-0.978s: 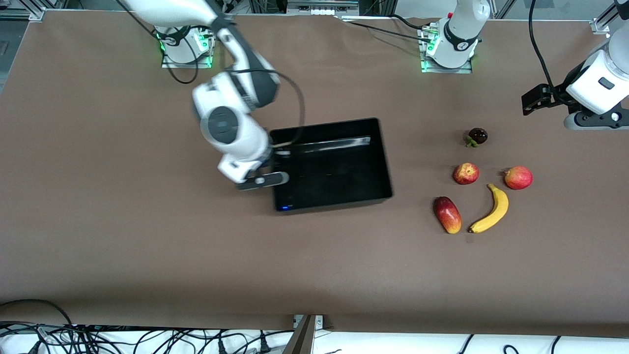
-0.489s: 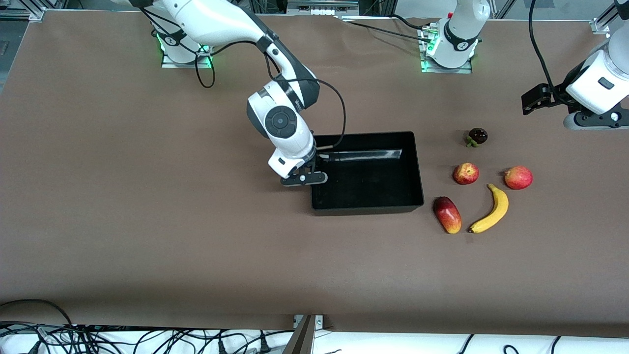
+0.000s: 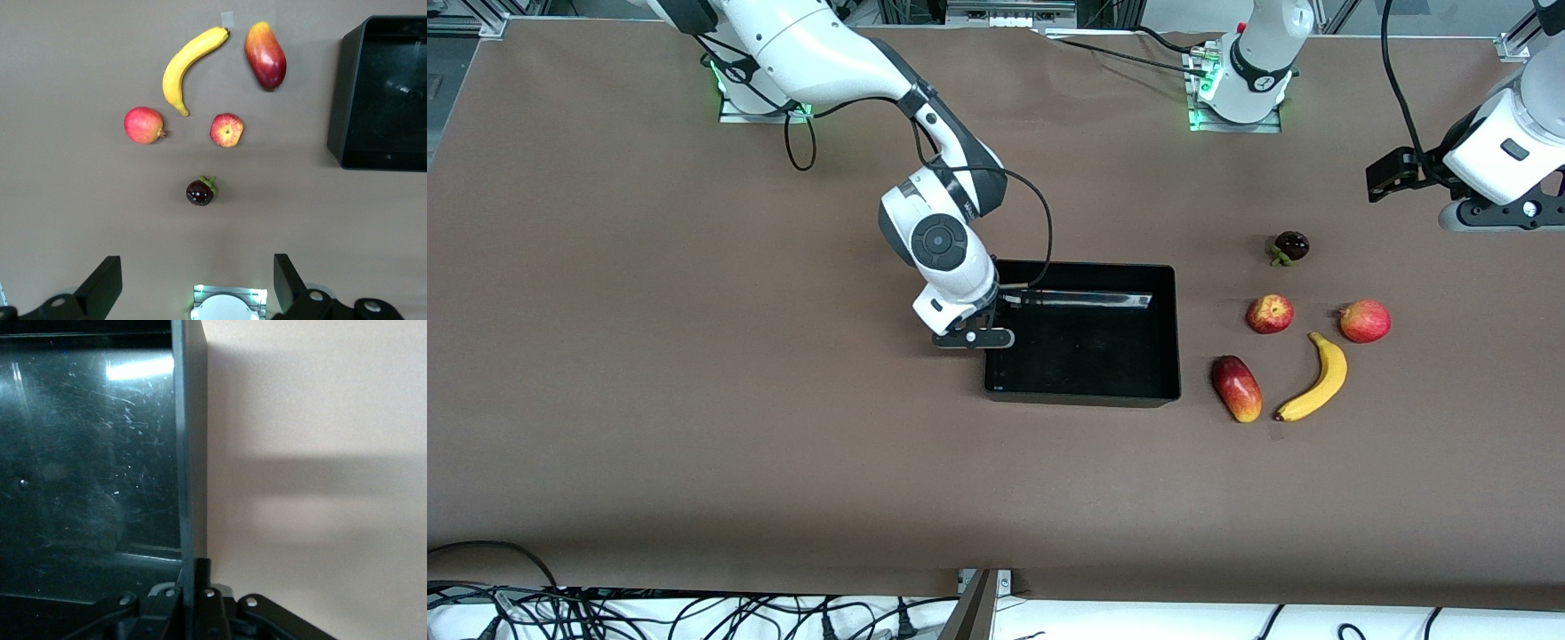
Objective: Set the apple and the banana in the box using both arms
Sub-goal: 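Reach the left gripper down and grasp the red-yellow apple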
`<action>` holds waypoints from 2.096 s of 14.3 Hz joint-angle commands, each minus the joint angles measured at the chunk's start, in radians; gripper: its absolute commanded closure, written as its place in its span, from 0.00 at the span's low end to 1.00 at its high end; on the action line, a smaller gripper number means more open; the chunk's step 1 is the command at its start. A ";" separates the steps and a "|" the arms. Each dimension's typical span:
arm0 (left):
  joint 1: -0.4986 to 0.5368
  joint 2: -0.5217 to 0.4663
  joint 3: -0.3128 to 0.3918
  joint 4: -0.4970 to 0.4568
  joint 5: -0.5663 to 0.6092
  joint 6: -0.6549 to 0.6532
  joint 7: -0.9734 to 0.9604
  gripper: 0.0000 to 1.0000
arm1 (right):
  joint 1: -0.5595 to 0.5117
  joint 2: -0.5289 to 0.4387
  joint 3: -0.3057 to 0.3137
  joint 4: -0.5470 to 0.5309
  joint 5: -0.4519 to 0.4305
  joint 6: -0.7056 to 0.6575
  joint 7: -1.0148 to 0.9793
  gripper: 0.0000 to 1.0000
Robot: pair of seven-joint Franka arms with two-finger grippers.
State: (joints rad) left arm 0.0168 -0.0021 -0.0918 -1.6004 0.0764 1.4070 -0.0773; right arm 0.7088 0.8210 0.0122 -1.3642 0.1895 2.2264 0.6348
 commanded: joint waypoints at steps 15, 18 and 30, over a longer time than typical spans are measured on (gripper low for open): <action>0.043 0.203 -0.002 -0.510 -0.009 0.799 0.102 0.00 | -0.078 -0.190 -0.104 0.042 -0.016 -0.200 -0.130 0.00; 0.066 0.232 -0.002 -0.680 -0.007 1.096 0.106 0.00 | -0.216 -0.307 -0.112 0.039 -0.007 -0.307 -0.275 0.00; 0.057 0.346 -0.005 -0.708 -0.007 1.245 0.111 0.69 | -0.374 -0.746 -0.279 -0.274 -0.038 -0.561 -0.624 0.00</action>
State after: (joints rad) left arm 0.0766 0.3398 -0.0942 -2.3208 0.0764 2.6478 0.0082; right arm 0.3524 0.1817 -0.2812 -1.5149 0.1745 1.6500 0.0303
